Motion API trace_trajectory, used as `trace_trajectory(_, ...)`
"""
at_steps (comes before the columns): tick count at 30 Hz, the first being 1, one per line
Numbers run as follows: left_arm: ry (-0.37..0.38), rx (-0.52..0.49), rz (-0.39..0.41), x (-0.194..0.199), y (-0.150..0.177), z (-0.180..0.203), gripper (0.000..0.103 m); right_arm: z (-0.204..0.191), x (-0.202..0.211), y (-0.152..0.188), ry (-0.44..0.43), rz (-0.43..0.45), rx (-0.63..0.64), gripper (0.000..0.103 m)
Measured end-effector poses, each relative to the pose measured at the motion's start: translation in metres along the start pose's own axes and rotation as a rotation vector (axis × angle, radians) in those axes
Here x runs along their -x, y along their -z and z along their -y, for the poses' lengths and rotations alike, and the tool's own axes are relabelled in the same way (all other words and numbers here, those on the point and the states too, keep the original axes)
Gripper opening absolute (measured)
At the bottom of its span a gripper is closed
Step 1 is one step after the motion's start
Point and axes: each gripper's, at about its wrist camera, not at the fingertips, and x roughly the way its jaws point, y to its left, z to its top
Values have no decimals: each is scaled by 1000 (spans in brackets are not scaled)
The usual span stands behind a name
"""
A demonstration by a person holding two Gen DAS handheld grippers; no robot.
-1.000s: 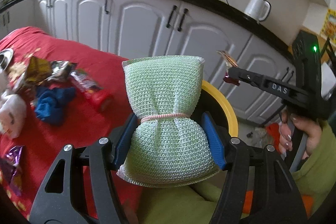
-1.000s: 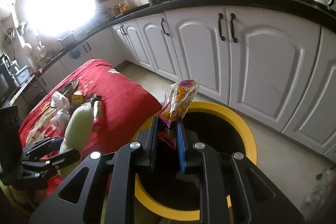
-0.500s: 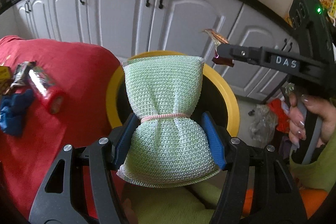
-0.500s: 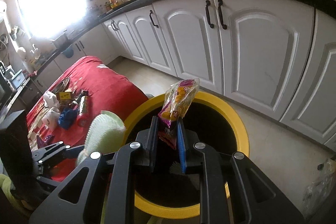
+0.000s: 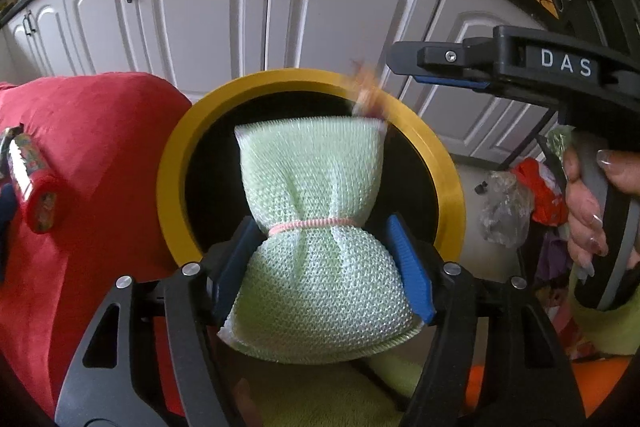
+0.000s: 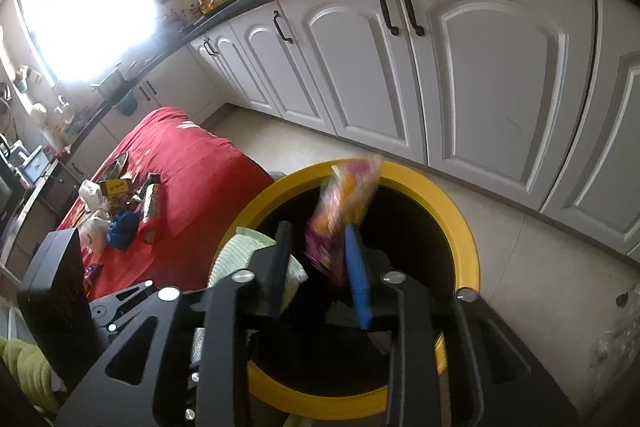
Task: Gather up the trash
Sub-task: 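Carry the sponge and wrapper over the yellow bin and release both, then move both tools back over the bedspread toward the white plastic bag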
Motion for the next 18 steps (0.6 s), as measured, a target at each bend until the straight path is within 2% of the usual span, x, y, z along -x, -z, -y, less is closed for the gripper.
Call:
trace_trajectory(2,-1,9,-4,0,2,-1,62,2,-2,1,-1,-5,-11,36)
trace_trajectory(4,-8,15,4,2,1,-4,72,2,-3,1,-1,-7,-14,36)
trace_trajectory(6,-9,24,8,4,1,-6,73,2,-3,0,-2,-2,-17,40)
trace_trajectory(11,-19,55,46,16,2,-13,84,4,-1,0,5,12,-27,47)
trace_trajectory(13,-30,76,59,22,3,-18,90,5,-1,0,12,17,-30,52)
trace_trajectory(15,-39,81,66,27,4,-21,91,4,-1,1,15,20,-30,56)
trace_trajectory(18,-60,88,84,36,6,-25,92,3,-1,0,21,29,-30,67)
